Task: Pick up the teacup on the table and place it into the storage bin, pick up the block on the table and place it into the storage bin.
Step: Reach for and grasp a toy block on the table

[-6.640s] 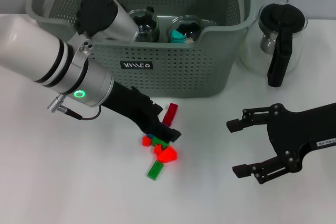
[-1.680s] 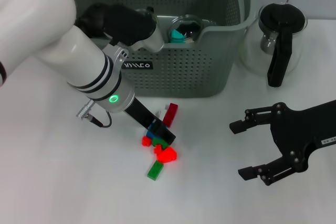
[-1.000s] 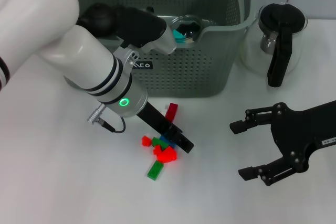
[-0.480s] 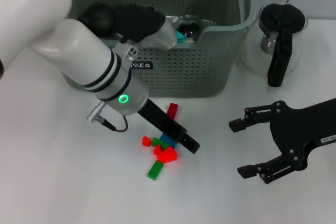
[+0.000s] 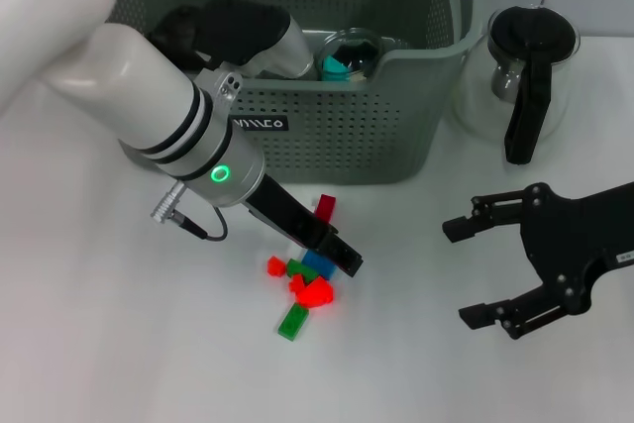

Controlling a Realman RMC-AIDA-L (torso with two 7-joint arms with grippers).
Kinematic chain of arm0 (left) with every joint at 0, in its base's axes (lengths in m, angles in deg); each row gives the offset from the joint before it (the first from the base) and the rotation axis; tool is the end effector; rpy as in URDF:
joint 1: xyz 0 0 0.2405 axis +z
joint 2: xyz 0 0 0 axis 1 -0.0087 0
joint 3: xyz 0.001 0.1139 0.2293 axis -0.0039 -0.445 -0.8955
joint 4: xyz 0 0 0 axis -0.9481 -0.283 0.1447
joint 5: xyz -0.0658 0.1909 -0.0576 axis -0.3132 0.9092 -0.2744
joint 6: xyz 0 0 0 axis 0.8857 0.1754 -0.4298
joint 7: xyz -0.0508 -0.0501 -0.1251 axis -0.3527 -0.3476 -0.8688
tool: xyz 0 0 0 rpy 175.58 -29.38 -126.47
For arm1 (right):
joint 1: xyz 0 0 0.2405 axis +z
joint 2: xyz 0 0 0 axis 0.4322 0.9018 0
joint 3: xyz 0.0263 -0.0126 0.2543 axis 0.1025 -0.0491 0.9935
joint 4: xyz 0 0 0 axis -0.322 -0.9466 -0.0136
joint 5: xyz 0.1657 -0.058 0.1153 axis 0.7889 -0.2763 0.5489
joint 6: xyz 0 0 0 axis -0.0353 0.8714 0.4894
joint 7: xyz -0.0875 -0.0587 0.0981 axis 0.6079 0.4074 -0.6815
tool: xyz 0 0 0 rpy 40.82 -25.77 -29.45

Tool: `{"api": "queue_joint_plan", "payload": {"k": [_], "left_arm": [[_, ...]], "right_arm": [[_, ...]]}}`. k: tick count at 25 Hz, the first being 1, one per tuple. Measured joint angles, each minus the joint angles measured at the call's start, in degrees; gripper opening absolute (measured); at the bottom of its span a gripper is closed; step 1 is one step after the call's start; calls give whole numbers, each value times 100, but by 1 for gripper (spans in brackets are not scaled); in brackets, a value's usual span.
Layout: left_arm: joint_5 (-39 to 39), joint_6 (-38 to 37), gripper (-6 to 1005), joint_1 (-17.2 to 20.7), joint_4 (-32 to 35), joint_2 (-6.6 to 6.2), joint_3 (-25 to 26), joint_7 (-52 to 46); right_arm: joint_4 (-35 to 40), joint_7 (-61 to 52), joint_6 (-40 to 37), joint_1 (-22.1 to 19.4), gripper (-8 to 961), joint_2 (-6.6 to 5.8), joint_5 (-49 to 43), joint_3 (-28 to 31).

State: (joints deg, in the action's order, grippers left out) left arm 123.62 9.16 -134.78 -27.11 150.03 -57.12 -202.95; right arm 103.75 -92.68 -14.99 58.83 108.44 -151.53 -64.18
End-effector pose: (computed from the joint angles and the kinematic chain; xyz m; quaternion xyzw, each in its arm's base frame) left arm -0.1609 0.3669 -0.0741 -0.8983 -0.4158 0.1098 0.0906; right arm 0.2088 0.3205 0.0228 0.9922 -0.0188 -0.1191 0.0326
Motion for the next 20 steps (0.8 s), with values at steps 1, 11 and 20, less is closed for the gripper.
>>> {"api": "queue_joint_plan", "payload": {"k": [1,11,20], "left_arm": [[33,-1,779,0,3,11,3,-67],[105,7,773,-107,20,58,-122,-804],[112,378,769,-116,-59,78,-255,-1028]], "right_arm": [[0,1,-5,0,928,-22,0,1],[44,67,-37,13,927,-155,0,20],[92,75,-38,54,927,-194,0,-5]]}}
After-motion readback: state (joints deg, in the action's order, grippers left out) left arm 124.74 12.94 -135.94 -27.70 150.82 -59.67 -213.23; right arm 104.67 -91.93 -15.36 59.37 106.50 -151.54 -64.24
